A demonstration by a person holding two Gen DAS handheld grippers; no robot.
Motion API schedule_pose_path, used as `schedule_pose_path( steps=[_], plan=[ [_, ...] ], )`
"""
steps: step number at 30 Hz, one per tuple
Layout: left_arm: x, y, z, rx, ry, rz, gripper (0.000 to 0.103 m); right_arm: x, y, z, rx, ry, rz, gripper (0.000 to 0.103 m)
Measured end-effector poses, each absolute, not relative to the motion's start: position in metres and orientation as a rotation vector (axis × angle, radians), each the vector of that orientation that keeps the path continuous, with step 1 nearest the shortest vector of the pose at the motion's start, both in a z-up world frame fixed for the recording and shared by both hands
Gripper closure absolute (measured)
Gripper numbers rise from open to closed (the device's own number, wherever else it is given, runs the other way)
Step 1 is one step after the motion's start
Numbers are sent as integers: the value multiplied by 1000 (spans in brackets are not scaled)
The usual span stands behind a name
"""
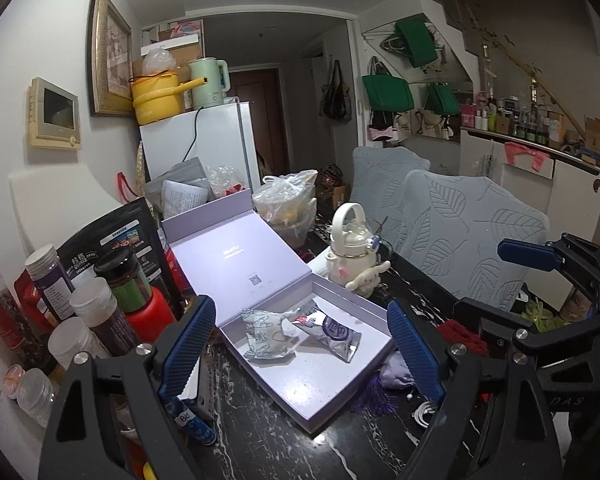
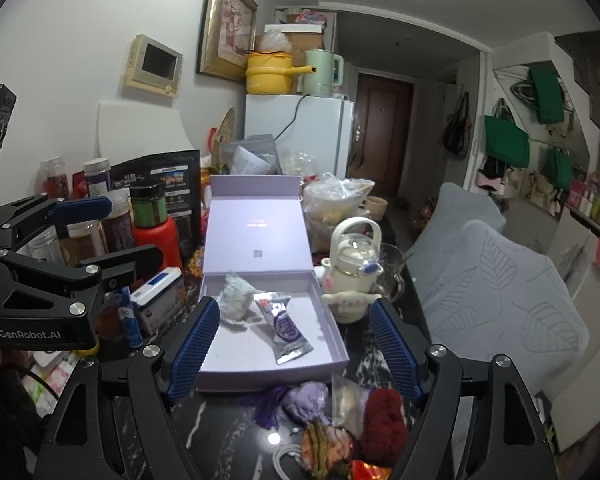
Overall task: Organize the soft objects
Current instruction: 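Withdraw both tools from the box toward the remaining items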
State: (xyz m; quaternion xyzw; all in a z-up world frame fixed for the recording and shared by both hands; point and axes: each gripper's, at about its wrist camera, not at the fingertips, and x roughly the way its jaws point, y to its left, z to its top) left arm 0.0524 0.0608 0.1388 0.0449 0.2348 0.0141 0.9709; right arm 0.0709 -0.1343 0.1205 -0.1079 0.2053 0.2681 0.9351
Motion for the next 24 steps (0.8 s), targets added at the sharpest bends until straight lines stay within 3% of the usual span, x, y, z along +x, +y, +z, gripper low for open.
schedule_pose_path(
  steps=[24],
  plan=[
    [31,10,81,44,594,-132,15,42,-199,70,-165,529,409,24]
  ],
)
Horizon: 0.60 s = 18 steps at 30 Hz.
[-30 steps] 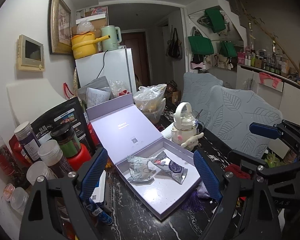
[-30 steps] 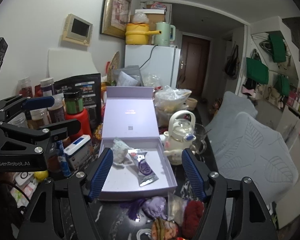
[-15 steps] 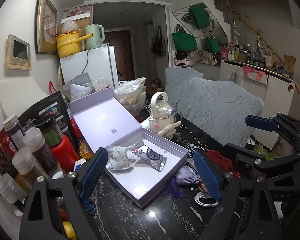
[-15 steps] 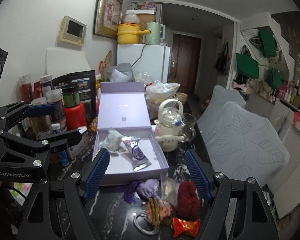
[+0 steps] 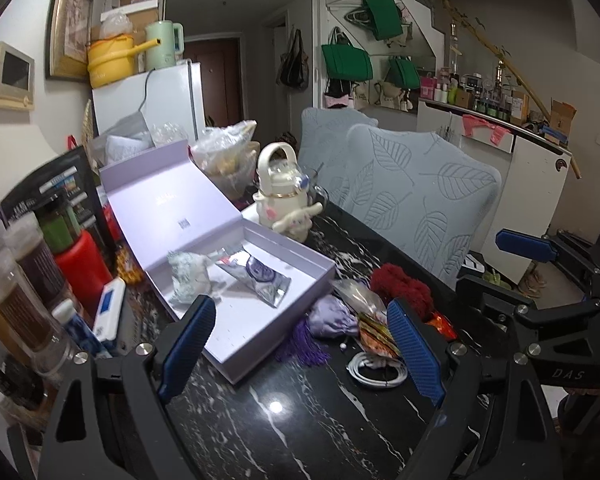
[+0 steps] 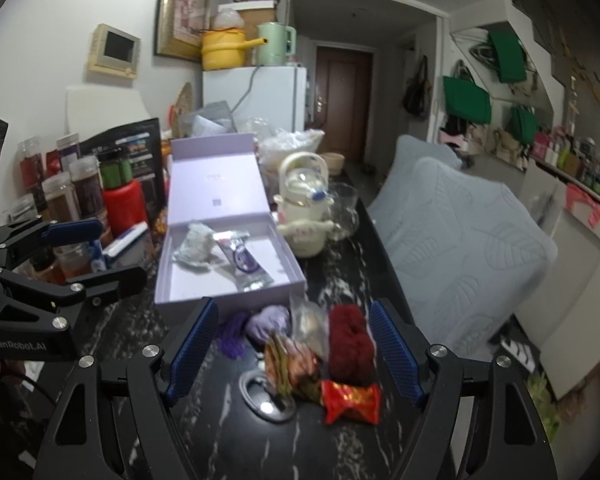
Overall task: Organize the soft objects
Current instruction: 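Withdraw both tools from the box toward the remaining items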
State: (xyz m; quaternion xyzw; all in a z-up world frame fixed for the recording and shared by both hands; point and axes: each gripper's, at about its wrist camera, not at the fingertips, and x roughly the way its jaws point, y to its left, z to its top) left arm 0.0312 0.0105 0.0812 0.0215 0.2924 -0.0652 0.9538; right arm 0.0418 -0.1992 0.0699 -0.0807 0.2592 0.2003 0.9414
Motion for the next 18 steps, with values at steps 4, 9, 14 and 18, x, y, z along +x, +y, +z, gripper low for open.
schedule_pose_path(
  steps=[4,9,14,18],
  plan=[
    [33,7,69,23,620,-151,15,39,-210,55,-148,561,390,24],
    [36,1,53,18,659,-159,15,38,-221,38,-137,592,370,24],
    [39,-6,32,-6,705,-187,15,38,-232,18,-123,633,364,24],
    [43,-13,18,-14,737,-216,15,41,-239,5,-111,662,357,24]
  ],
)
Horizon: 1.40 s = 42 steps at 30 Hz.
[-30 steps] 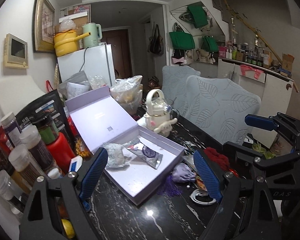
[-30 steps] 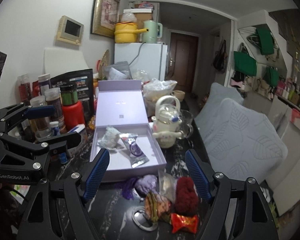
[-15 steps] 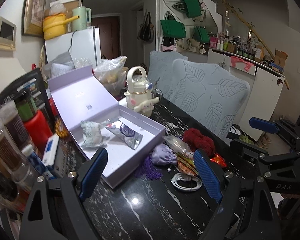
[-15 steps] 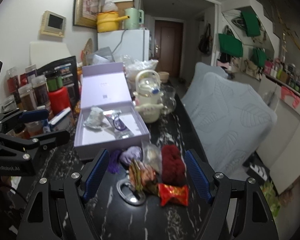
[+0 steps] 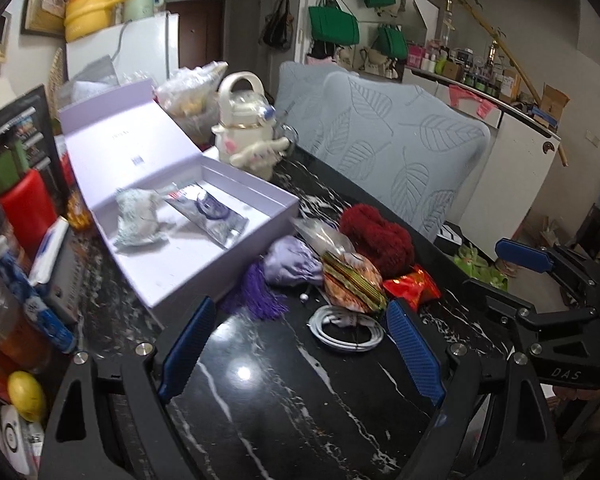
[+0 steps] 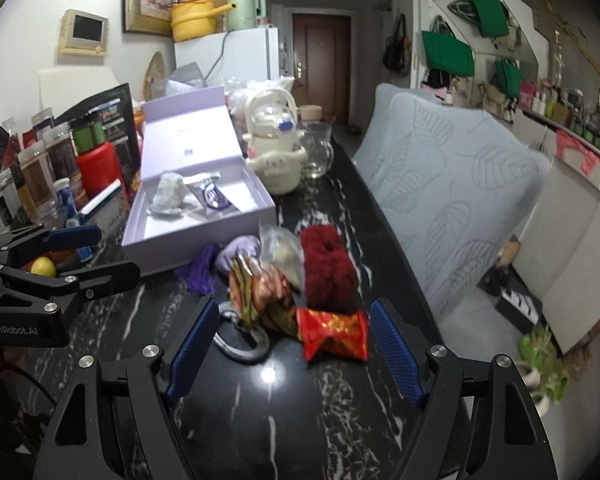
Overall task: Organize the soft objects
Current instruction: 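Withdraw both tools from the box toward the remaining items, then grasp the patterned fabric pouch with the left tool while the right grasps the red candy packet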
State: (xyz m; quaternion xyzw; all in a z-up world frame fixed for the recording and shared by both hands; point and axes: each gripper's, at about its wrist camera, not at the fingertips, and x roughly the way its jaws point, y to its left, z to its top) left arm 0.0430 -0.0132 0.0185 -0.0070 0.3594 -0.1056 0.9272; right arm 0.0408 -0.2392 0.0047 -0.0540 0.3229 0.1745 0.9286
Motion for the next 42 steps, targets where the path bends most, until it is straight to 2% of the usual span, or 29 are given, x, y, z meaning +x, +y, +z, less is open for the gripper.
schedule_pose_path(
  steps=[15,42],
  plan=[
    [78,-45,-21,-27,855,-289,15,69,-267,-41,-92,768,329,24],
    [154,-87,-76,-82,1009,-348,15,119,-305,-82,-10,872,360,21]
  ],
)
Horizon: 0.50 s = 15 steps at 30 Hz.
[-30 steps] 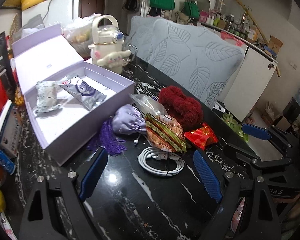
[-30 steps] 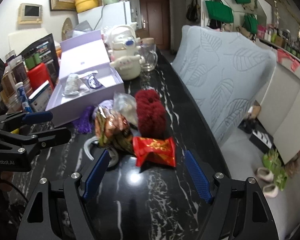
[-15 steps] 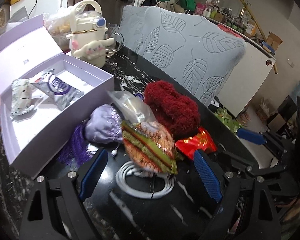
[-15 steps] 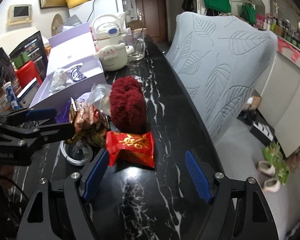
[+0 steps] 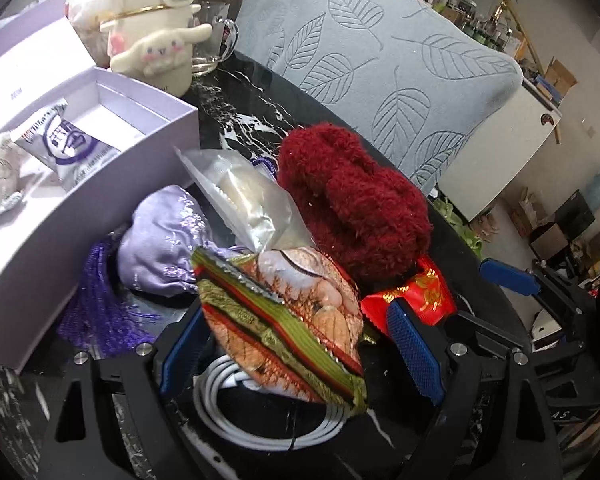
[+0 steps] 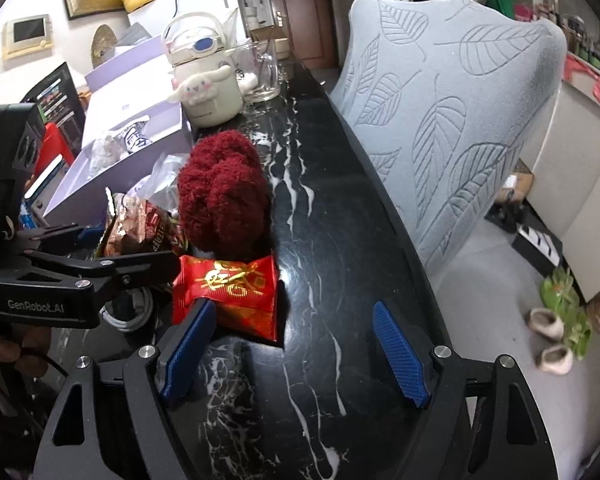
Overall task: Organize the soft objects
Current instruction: 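Grasp the patterned fabric pouch with the left tool while the right grasps the red candy packet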
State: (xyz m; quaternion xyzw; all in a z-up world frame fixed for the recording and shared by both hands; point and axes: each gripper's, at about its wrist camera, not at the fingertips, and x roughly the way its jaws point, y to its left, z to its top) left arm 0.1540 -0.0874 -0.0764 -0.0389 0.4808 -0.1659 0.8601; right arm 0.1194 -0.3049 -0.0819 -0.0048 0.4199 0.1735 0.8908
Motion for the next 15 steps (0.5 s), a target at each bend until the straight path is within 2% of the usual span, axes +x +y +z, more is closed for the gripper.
schedule_pose_path(
  steps=[2,4,6,8,11,15],
  plan=[
    [157,-85,-80,-100,1012,-352,15,120,-305,-82,-11,873,359,21],
    [159,-84,-80,-113,1012,-358,19,120,-304,-81,-10,871,368,21],
    [159,-84,-80,-125,999,-370,37,120,-303,-82,-6,872,376,21],
    [160,-84,-82,-134,1002,-375,45,122,-302,-83,1,878,383,21],
    [161,-80,-85,-166,1004,-390,49,125,-301,-84,7,878,390,21],
    [159,-79,-82,-157,996,-400,50,128,-297,-87,5,886,400,21]
  ],
)
